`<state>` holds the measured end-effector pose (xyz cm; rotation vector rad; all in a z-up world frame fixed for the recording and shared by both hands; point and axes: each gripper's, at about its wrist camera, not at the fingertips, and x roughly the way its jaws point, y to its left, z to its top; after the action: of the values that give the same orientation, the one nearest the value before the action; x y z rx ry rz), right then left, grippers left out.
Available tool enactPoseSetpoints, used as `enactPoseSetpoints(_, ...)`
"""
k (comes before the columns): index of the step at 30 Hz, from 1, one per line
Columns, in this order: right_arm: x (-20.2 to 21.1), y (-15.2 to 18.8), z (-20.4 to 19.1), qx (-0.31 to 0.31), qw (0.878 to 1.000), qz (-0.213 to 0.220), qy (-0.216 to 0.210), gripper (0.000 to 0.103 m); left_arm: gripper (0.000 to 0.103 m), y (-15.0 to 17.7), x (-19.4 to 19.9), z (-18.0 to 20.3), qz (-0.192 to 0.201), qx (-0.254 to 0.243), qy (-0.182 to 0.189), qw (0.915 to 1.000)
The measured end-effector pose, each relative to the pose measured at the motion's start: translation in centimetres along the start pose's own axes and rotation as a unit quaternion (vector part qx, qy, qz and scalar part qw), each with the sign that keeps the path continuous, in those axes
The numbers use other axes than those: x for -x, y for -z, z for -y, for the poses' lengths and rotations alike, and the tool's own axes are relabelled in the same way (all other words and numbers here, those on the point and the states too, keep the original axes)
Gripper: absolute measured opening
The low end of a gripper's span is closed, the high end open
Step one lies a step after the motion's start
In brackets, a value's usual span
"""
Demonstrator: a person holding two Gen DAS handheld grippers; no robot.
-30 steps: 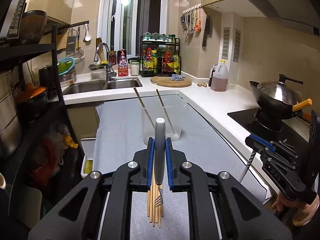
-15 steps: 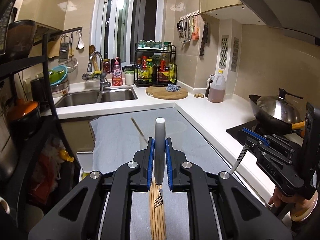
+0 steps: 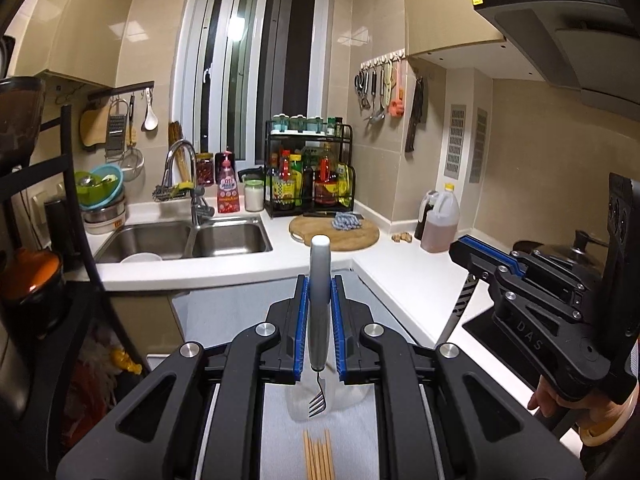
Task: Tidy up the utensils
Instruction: 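Lift fork and spoon into the clear container and open both tools to release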
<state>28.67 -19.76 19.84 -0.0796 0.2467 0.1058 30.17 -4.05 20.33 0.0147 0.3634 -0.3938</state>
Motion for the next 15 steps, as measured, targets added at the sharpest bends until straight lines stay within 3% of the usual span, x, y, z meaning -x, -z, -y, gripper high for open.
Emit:
enactPoseSetpoints(7, -5.6, -2.2, 0.2, 0.012, 1.000, 0.003, 0.005, 0.005, 0.012, -0.8, -5.0, -0.7, 0.005, 0.003, -0.011, 0.9999)
enactPoseSetpoints(15, -10.7, 0.8, 0.6, 0.001, 1.000, -0.021, 0.000, 0.005, 0.012, 2.0, -10.1, -1.9, -0.026, 0.022, -0.013, 0.9993)
